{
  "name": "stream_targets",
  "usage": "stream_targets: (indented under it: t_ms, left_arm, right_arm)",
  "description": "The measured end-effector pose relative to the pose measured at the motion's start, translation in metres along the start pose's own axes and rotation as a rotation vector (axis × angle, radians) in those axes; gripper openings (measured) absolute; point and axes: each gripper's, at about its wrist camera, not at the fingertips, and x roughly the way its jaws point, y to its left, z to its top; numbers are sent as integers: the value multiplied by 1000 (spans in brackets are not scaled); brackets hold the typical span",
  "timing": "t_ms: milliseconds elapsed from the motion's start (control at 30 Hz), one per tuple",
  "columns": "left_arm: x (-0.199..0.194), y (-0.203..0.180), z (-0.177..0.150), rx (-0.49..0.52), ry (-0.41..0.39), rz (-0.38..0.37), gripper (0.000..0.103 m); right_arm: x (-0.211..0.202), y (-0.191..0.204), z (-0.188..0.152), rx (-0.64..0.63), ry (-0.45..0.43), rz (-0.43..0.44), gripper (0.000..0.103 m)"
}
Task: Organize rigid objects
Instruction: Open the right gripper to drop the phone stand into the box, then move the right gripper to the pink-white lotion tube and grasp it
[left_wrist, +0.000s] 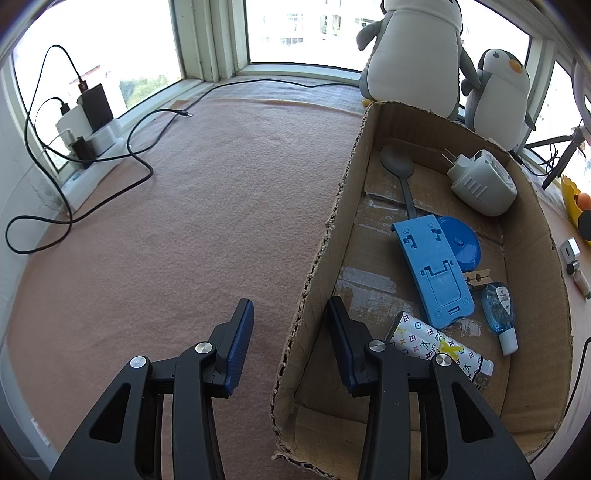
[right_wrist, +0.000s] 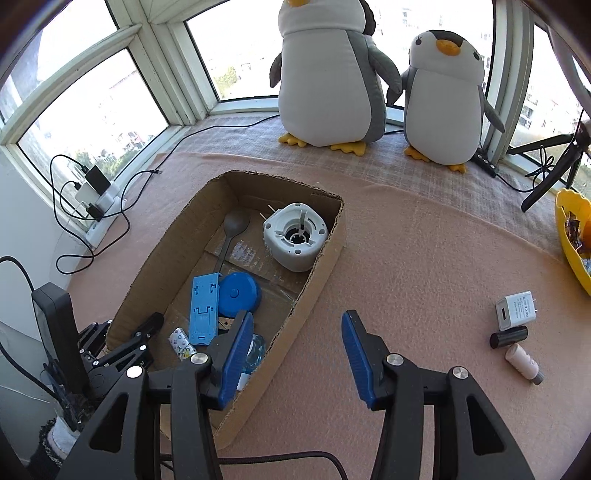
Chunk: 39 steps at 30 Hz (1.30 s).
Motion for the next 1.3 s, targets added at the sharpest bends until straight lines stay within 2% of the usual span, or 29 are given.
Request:
stream_targets:
  t_ms: [100,267,567,733,1000,1300]
  left_arm:
    - [0,0,0,0,-1,0,39]
    - [0,0,0,2,0,1,39]
    - [0,1,0,8,-1,9,39]
    - [0,0,-1,9,-1,12,39]
    - [0,-1,0,14,1,24,40]
    - [0,-3,0,12,4,39,40]
  right_arm:
    - [-15,-22,-9,30,-26,-20,54]
    - [-41,-71,-27,110,-61,-13,54]
    - [-64,-146,-59,182,-72,-91,54]
    - [-52,-164,-67,147,-14,-122,54]
    - [-31,-182,-65,51,41,-220,54]
    - [-2,-188,-56,-26,114,-243,53]
